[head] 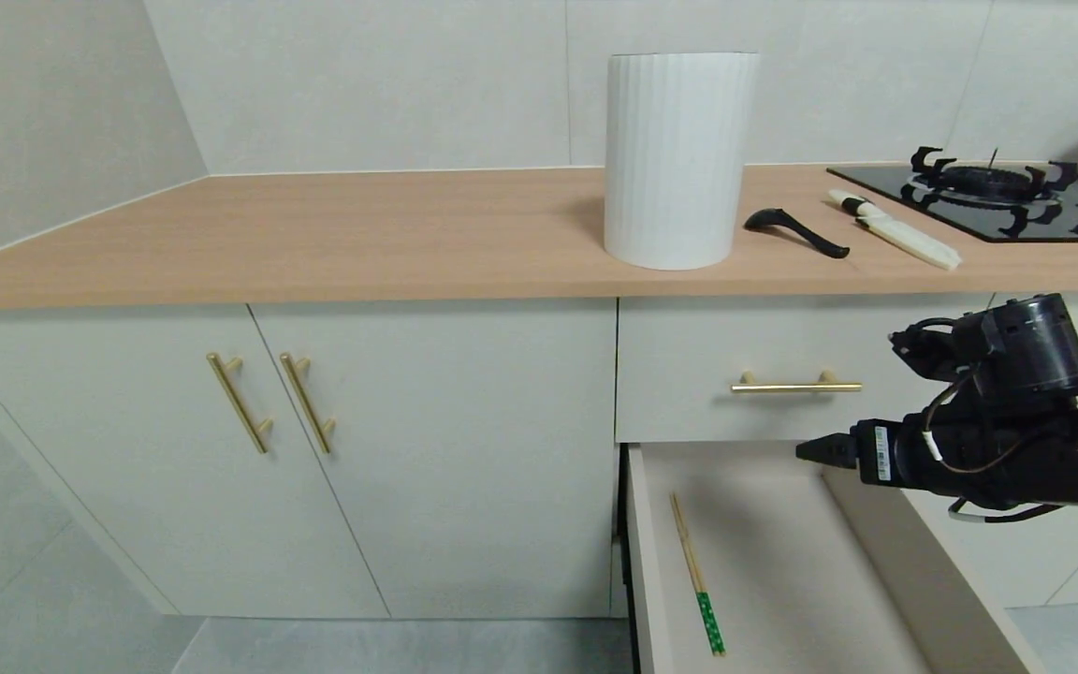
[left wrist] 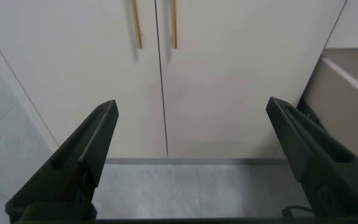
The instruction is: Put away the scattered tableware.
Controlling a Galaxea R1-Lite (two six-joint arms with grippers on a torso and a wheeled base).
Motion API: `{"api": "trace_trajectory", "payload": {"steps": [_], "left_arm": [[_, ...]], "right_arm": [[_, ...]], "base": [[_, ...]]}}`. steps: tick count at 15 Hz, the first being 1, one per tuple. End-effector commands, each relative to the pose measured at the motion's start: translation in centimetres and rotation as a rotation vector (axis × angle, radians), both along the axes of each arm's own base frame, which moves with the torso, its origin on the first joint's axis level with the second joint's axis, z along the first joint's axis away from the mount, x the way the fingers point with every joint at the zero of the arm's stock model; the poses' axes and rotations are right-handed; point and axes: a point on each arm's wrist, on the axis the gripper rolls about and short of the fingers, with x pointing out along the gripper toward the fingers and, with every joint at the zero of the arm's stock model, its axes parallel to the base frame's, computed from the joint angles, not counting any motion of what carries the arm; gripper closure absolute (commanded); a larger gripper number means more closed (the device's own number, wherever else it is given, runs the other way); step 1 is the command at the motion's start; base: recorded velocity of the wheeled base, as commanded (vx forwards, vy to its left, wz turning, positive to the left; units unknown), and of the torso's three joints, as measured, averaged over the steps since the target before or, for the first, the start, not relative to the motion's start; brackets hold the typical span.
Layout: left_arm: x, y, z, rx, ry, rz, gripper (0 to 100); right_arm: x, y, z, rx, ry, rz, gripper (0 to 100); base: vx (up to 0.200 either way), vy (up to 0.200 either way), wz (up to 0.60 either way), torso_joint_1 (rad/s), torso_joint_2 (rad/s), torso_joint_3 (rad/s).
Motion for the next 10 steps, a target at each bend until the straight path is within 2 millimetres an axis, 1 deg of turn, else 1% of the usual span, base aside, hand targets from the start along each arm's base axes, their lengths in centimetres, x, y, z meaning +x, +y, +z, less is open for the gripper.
{"api": "trace_trajectory", "payload": {"steps": [1,4,10], "left_arm": [[0.0,0.0,0.0,-0.001,0.0,0.0,0],[0.0,0.0,0.0,-0.001,0.0,0.0,0],[0.0,0.0,0.0,-0.001,0.0,0.0,0]], "right_arm": [[-0.04,0.0,0.06,0.0,-0.004,0.001,0],[-0.04,0.0,0.06,0.0,-0.004,0.001,0],[-0.14,0.02,-0.02,-0.012,-0.004,0.015,0]], "base": [[0.0,0.0,0.0,0.134,-0.49,-0.339],[0.0,0.0,0.0,0.128,-0.52,-0.315],[0.0,0.0,0.0,0.174,-0.47,-0.3]]}}
